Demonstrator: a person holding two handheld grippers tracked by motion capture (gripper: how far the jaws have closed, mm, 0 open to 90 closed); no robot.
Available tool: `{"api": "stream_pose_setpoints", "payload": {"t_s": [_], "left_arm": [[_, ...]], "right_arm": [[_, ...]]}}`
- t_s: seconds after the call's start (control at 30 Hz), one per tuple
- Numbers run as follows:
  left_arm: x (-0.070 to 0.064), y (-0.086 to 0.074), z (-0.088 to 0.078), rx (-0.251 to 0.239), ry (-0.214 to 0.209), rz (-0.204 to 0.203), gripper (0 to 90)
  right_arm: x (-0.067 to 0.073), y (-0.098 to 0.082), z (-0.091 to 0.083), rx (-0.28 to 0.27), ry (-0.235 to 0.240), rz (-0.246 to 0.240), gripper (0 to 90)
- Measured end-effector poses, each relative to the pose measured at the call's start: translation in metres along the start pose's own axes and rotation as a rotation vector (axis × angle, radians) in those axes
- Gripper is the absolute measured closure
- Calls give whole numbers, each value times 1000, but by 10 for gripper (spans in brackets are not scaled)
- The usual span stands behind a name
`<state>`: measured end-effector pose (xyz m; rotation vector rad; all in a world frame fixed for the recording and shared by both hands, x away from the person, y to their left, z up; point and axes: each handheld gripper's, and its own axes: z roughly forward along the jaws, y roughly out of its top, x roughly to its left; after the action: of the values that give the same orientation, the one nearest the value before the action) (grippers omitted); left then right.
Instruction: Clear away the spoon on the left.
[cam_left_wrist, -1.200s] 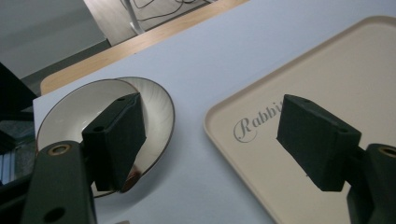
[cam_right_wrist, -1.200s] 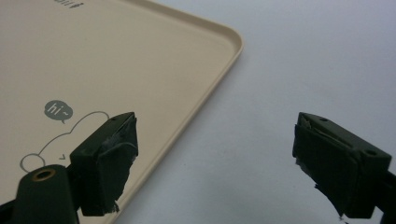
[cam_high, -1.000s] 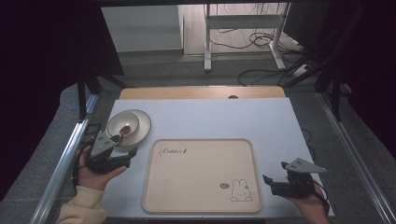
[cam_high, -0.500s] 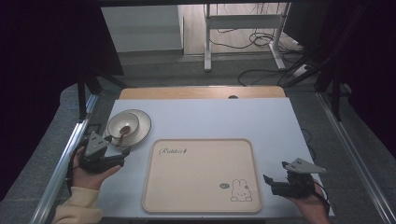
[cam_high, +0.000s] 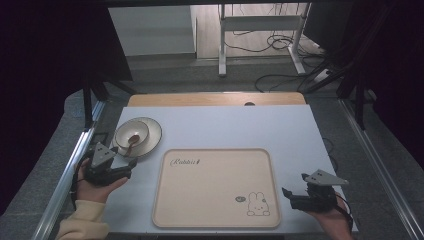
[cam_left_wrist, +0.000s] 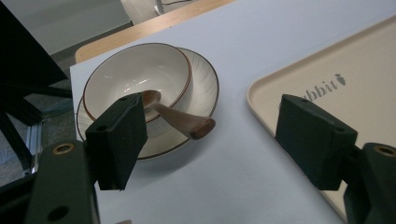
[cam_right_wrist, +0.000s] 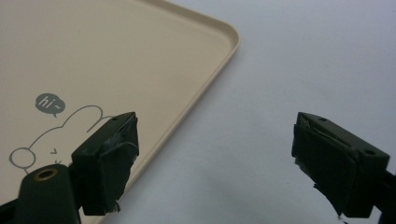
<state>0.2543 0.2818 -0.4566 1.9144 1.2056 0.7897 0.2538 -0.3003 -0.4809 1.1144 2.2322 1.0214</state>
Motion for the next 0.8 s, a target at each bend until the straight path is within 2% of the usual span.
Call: {"api": "stream_pose_setpoints", "payload": {"t_s": [0.37,0.5,0.53,0.7,0.8], "left_arm": [[6,-6,2,6,17,-1,250],[6,-10,5,15,19,9,250],[5,-12,7,23,28,24,250],[5,-14,12,37,38,42,267],[4,-14,18,43,48,71,290]], "right_arm": [[0,1,0,3,-2,8,152],[1,1,0,5,-3,7,153],[1,1,1,8,-3,4,153],[0,0,1,7,-2,7,153],[0,0,1,10,-4,8,154]]}}
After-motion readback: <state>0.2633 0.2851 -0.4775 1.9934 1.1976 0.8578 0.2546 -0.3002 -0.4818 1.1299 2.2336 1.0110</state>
